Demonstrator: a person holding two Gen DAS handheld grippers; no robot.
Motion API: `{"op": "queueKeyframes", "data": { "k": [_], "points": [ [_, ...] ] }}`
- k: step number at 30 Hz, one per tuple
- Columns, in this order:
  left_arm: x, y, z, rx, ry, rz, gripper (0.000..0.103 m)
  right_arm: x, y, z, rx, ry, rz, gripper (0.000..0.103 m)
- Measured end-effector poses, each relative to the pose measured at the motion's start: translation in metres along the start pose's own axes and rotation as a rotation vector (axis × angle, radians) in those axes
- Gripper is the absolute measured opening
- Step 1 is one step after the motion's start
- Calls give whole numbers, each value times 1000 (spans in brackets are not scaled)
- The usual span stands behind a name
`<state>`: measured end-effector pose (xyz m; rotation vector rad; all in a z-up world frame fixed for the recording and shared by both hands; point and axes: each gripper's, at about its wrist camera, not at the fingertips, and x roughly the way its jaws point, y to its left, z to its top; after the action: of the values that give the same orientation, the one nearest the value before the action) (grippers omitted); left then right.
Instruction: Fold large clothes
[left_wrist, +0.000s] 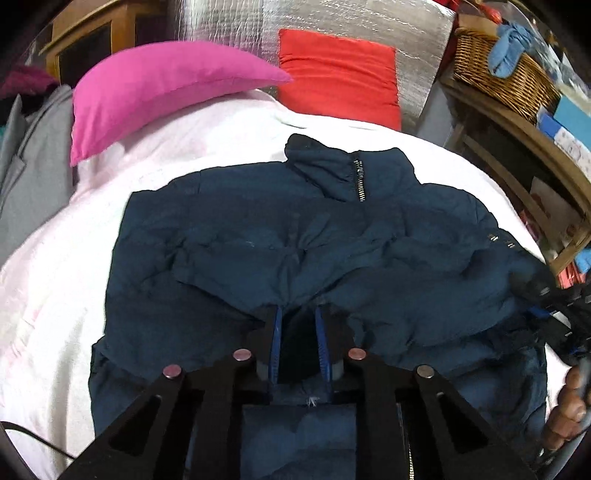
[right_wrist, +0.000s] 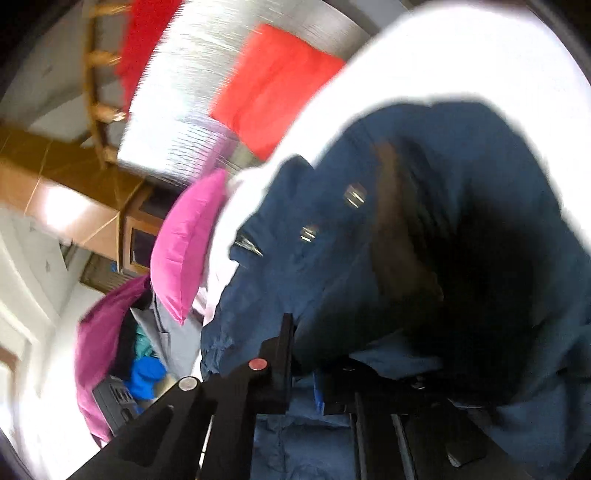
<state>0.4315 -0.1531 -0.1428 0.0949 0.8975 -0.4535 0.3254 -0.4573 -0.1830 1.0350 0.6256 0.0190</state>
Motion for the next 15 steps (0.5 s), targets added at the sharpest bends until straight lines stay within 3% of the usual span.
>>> {"op": "queueKeyframes", "data": {
  "k": [4,7,10,13,15],
  "points": [
    [-12,-18,-12,89,-36,109,19,-26,14,-8,-103,-28,-57,8],
    [-18,-22,-17,109,-55,155,19,-4,-6,-9,-74,90,-145,9],
    [-26,-23,-16,105,-76,163,19,1,-21,-4,23,137,-104,10],
    [-37,-23,-15,111,-119,194,19,-7,-20,3,31,138,-83,20],
    [-44,-22,-15,115,-144,215,20,-11,-26,5,44,142,-102,32]
  ]
}}
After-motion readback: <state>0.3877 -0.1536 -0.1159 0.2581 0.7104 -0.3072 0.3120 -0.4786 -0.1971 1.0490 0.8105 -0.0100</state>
